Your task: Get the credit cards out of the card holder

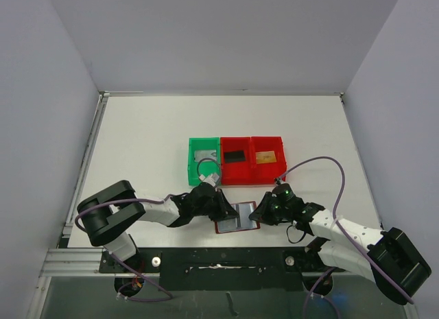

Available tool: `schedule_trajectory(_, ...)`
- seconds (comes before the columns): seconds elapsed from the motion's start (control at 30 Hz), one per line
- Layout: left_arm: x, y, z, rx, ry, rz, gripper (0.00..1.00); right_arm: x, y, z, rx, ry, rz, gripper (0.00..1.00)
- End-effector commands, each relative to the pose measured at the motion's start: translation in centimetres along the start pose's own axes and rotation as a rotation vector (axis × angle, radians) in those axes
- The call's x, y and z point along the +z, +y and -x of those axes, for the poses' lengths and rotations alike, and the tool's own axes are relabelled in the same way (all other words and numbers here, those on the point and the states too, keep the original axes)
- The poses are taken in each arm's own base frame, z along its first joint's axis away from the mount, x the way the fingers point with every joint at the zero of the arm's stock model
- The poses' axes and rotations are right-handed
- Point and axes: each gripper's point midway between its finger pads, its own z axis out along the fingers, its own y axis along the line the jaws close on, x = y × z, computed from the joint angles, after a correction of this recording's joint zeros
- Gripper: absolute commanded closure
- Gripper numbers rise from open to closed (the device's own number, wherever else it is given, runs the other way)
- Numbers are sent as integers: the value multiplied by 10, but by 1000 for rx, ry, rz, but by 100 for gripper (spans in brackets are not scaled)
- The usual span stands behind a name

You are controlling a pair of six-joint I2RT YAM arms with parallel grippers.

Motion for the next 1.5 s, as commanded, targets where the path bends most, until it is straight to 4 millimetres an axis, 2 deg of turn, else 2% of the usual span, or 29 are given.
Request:
schedule_trajectory(0.0,-7,-13,8,12,-37,-33,88,1,-36,-8,2,6,-139,87)
schedule_trajectory(0.1,-8,-16,7,16,-33,-49,88,1,-37,-8,5,3,-140,87)
schedule_trajectory(0.37,-8,-18,4,13,-18,-70,100,-1,-37,-7,3,-4,-145,88)
schedule_trajectory(0.7,-20,-8,5,2,-39,-71,100,-4,-33,4,-6,-36,-143,87)
schedule_trajectory(0.8,-23,-9,7,16,-43,-71,100,-6,-24,8,-33,-46,-114,88)
schedule_trajectory(1.03,-24,-13,8,26,-34,-83,100,-26,22,28,-117,-107,29,83)
schedule_trajectory(1.23,-22,-14,6,31,-21,-93,99,-27,61,22,-170,-69,192,76)
schedule_trajectory(1.37,-20,-19,6,34,-11,-103,98,-11,64,12,-186,-18,166,74)
schedule_trajectory(1.47,-19,-19,5,35,-7,-105,96,3,46,5,-171,19,57,75)
